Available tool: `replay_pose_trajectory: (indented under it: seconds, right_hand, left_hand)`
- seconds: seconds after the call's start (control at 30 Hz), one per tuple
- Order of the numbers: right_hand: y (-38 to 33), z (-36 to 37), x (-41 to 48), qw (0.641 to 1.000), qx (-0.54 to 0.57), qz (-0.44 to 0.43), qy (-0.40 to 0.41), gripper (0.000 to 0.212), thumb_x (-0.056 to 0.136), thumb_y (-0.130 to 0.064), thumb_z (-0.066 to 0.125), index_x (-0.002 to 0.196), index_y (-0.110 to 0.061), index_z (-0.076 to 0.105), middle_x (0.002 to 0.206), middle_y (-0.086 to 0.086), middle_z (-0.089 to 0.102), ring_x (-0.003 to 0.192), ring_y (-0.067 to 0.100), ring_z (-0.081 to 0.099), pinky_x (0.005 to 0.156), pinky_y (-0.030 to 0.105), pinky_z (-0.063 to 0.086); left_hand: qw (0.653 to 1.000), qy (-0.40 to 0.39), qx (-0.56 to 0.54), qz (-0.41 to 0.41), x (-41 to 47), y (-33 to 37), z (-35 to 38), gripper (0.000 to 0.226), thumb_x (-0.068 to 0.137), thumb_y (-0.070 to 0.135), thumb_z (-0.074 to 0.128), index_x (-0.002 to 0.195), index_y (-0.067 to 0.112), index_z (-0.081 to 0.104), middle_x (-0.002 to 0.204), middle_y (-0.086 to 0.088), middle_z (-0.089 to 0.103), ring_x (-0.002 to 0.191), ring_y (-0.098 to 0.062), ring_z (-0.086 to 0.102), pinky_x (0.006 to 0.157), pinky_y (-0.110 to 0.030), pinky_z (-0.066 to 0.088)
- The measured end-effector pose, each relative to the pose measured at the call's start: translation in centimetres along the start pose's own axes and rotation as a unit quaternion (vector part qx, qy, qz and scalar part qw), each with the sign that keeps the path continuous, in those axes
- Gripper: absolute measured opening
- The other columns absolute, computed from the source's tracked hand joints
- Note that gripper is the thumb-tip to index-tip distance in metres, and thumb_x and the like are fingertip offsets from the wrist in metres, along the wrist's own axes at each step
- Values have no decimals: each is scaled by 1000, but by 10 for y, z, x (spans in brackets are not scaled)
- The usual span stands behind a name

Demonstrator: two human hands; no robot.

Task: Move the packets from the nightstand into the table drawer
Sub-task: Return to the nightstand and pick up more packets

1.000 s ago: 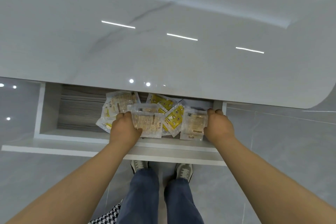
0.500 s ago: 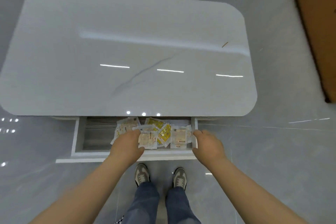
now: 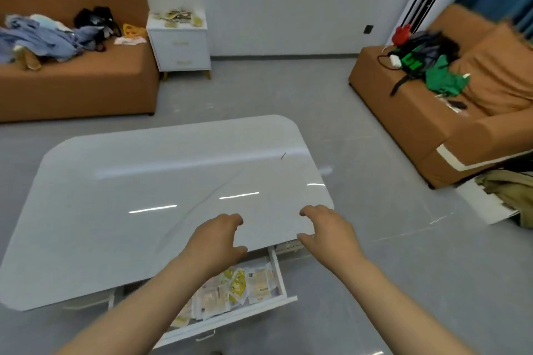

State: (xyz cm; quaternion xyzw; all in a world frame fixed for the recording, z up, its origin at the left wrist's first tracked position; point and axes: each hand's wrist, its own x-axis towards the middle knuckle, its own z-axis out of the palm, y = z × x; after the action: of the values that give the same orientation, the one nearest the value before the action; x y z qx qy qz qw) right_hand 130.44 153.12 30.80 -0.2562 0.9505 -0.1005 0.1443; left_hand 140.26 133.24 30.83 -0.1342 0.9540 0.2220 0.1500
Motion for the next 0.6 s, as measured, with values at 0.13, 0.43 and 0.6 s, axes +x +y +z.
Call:
replay_pose_trajectory:
  seconds: [0.13, 0.43, 0.6]
  right_hand:
    - [30, -60, -15, 998, -2, -2, 60, 44, 91, -37, 56, 133, -27, 47, 132, -8, 53, 120, 15, 50, 91, 27, 40]
    - [135, -206, -51, 977, -22, -26, 212, 44, 89, -39, 59, 130, -27, 51, 128, -10, 55, 121, 13, 50, 95, 28, 43]
    - [201, -276, -71, 961, -64, -21, 268, 43, 88, -43, 60, 128, -32, 50, 124, -15, 55, 115, 7, 50, 92, 21, 43]
  left_hand:
    - [997, 40, 31, 57, 8, 55, -41, 56, 87, 38, 60, 137, 24, 41, 134, 5, 51, 116, -15, 53, 95, -25, 43]
    - [971, 159, 67, 164, 34, 222, -105, 51, 88, 39, 58, 135, 27, 42, 132, 10, 52, 119, -12, 51, 94, -24, 40]
    - [953, 202, 56, 220, 47, 322, -124, 51, 89, 40, 58, 134, 27, 42, 132, 8, 52, 119, -12, 50, 95, -24, 41]
